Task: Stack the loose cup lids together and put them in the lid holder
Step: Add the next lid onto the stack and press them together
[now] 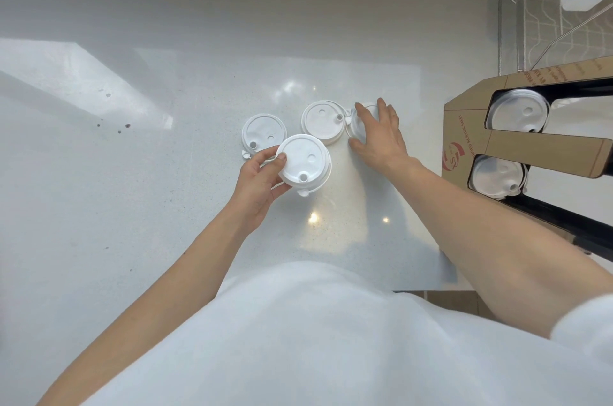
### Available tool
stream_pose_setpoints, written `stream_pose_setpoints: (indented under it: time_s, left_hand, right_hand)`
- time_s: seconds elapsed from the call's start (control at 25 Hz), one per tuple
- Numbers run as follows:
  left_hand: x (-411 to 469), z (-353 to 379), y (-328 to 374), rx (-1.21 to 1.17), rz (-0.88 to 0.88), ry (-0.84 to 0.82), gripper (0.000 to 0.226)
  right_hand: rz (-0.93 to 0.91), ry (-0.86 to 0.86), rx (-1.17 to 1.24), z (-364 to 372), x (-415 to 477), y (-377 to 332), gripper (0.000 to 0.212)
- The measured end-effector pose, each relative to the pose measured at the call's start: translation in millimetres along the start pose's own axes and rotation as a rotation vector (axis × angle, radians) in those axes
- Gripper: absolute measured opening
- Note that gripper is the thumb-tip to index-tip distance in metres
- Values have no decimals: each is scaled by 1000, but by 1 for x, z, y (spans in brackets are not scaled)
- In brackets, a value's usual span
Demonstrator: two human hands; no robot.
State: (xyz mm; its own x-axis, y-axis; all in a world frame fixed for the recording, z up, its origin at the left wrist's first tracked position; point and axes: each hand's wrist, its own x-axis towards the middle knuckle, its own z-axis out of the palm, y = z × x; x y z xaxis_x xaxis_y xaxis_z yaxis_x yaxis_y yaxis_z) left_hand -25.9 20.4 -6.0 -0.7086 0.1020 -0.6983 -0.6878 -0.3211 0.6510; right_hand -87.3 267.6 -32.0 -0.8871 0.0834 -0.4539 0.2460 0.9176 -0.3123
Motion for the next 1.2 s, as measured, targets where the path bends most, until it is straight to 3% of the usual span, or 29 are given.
stream_pose_setpoints:
  time_s: [0.2, 0.56, 0.84, 1.04, 1.2]
  left_hand:
    - [1, 1, -1, 6, -15, -5, 39]
    - [0, 2, -4, 24, -21, -1, 36]
    - [0, 1, -4, 31, -17, 17, 37]
    - [0, -1, -3, 27, -4, 35, 39]
    - [-2, -1, -3, 26, 4, 34, 40]
  right_hand:
    - [52, 35, 123, 1, -5, 5, 63]
    - [130, 251, 347, -2, -32, 2, 93]
    - [106, 233, 644, -9, -67, -12, 90]
    - [107, 147, 1091, -15, -85, -22, 68]
    - [130, 114, 1263, -8, -90, -25, 43]
